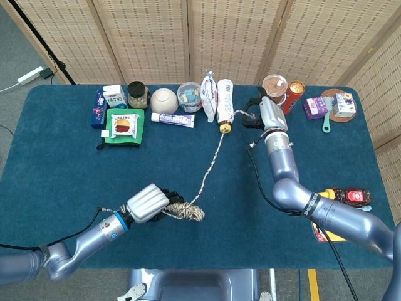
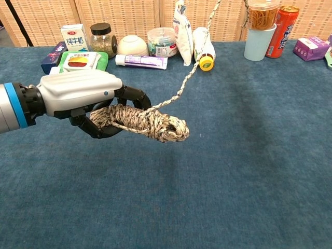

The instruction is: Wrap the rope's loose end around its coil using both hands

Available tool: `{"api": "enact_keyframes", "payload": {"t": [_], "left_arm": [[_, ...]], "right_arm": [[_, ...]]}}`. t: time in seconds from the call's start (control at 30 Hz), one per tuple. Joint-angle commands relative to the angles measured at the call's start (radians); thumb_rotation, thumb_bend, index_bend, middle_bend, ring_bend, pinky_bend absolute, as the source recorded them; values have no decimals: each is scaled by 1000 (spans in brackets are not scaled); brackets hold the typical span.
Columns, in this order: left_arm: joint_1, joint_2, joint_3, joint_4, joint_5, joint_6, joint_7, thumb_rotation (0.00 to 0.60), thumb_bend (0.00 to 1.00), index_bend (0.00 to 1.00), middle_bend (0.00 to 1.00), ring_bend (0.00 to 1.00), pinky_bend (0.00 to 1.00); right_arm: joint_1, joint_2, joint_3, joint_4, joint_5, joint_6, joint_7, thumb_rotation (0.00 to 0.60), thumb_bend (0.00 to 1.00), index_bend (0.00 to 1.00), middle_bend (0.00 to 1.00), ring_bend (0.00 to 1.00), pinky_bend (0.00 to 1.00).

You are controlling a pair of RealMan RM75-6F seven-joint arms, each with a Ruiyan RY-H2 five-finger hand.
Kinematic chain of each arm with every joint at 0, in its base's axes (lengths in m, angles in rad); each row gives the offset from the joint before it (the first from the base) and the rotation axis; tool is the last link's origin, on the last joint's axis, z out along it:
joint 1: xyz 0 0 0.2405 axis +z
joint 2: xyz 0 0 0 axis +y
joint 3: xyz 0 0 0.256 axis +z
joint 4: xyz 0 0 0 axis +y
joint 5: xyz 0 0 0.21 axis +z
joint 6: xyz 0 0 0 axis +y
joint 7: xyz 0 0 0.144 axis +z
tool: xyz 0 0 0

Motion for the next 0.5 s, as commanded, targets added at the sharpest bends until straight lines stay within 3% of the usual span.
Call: {"api": "enact_keyframes", "payload": {"t": [0.03, 0.5], "left_arm": [[-2, 16, -4, -27, 2, 4, -67, 600, 636, 507, 404, 500, 695], [-10, 75, -29, -95, 8, 19, -188, 600, 638, 507, 404, 500, 695]], "right_arm": [[-9, -7, -8, 6, -8, -10, 4, 600, 578, 677, 6, 0, 0], [-44, -61, -56, 44, -69, -63, 28, 600, 578, 677, 19, 0, 0]]}}
